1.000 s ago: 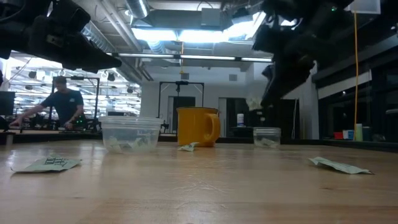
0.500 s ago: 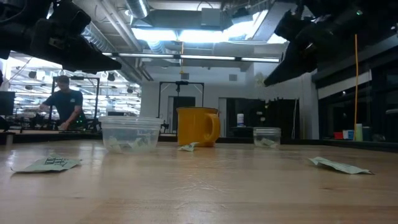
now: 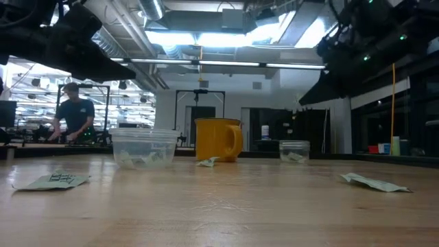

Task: Pick and place Stevia / Truvia into bins
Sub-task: Put the stevia packet into the transparent container

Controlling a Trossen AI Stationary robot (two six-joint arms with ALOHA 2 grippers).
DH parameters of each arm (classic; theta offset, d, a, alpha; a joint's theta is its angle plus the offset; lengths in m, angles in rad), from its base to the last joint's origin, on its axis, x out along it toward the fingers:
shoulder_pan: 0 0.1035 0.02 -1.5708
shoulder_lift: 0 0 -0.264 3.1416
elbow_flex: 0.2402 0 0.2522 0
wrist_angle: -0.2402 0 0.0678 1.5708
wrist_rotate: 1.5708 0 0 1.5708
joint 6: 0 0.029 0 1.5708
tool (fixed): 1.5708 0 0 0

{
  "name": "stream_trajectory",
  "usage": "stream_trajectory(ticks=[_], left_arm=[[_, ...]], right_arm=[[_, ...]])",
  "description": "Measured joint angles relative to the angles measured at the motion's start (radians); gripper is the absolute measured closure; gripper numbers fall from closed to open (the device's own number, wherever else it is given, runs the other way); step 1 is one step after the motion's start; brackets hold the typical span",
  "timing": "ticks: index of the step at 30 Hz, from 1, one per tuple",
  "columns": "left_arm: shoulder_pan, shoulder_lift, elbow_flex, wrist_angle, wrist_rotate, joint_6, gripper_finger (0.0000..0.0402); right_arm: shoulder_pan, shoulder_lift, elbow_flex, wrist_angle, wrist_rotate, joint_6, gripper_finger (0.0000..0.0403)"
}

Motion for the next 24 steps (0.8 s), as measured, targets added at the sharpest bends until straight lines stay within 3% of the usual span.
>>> stream_trajectory(ticks=[8, 24], left_arm=[[0.000, 0.000, 0.000, 0.000, -0.067, -0.002, 0.0398], [0.000, 0.000, 0.000, 0.008, -0.091, 0.041, 0.0400]], right_arm=[[-0.099, 0.101, 0.107, -0.163, -0.013, 0.045, 0.0399], [-0.335, 0.465, 0.625, -0.808, -0.459, -0.165, 0.0399]])
